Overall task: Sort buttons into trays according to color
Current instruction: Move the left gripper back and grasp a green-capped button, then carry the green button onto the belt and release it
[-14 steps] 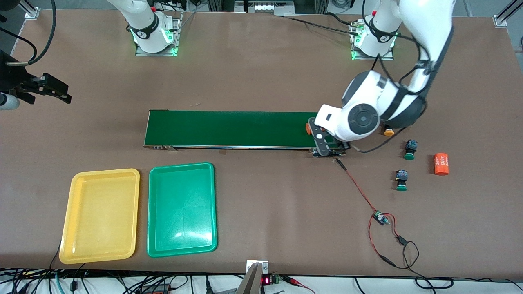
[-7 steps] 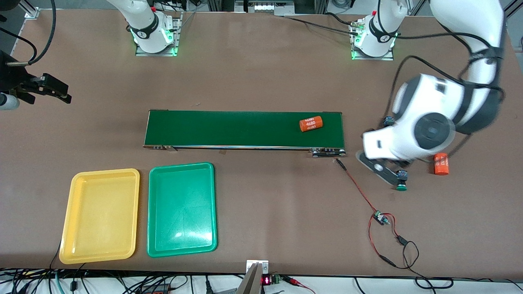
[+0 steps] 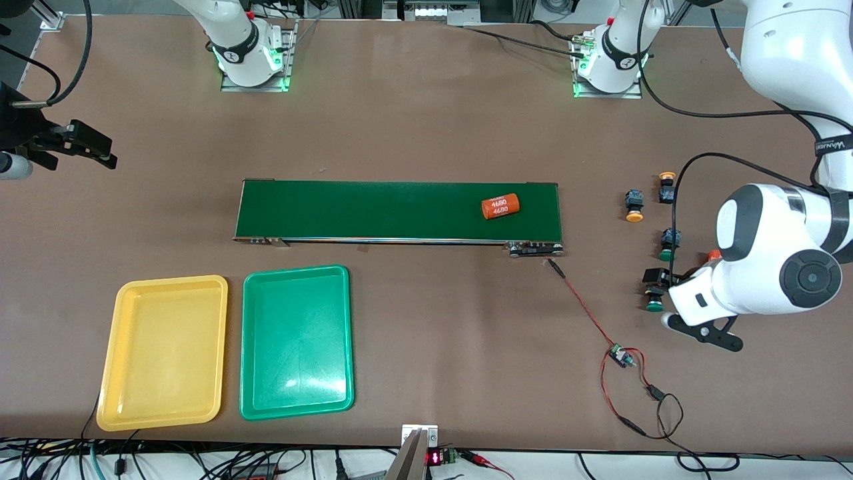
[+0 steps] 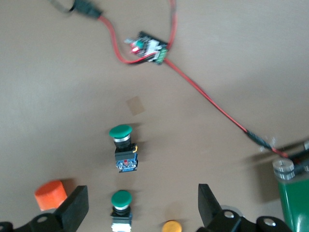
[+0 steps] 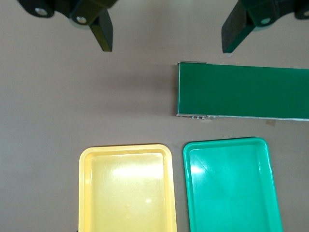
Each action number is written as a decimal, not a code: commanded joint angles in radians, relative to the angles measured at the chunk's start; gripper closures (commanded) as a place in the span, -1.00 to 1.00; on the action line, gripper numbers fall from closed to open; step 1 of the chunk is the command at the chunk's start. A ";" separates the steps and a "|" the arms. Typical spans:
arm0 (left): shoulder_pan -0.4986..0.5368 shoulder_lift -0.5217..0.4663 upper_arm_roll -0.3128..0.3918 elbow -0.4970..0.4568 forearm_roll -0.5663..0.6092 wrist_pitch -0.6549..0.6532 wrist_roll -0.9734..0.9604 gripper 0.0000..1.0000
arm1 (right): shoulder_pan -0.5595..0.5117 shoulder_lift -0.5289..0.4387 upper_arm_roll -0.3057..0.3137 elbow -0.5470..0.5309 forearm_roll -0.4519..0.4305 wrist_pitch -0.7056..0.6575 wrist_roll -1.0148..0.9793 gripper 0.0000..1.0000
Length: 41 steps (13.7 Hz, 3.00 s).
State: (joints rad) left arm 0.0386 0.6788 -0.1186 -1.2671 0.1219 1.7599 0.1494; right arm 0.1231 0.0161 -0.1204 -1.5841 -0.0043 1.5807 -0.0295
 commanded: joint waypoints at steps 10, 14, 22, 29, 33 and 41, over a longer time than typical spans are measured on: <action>0.093 0.094 -0.003 -0.250 0.094 0.308 -0.169 -1.00 | 0.006 -0.005 0.005 0.003 -0.002 0.009 -0.007 -1.00; 0.089 0.090 -0.010 -0.294 0.093 0.334 -0.169 -0.45 | 0.006 -0.005 0.005 0.003 -0.002 0.012 -0.007 -1.00; 0.070 -0.017 -0.088 -0.236 0.093 0.117 -0.157 0.52 | 0.006 -0.004 0.005 0.003 -0.002 0.032 -0.007 -1.00; 0.084 -0.137 -0.360 -0.377 0.001 -0.053 -0.433 0.55 | 0.004 -0.004 0.004 0.003 -0.002 0.030 -0.007 -1.00; 0.087 -0.163 -0.489 -0.497 -0.022 0.030 -0.600 0.54 | 0.003 -0.004 0.004 0.001 -0.002 0.028 -0.007 -1.00; 0.086 -0.208 -0.509 -0.657 -0.022 0.211 -0.642 -1.00 | 0.000 -0.004 0.001 -0.001 -0.002 0.027 -0.007 -1.00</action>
State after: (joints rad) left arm 0.1087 0.5299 -0.6164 -1.8963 0.1178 1.9682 -0.4875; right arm 0.1303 0.0165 -0.1224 -1.5843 -0.0045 1.6076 -0.0295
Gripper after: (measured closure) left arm 0.423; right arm 0.000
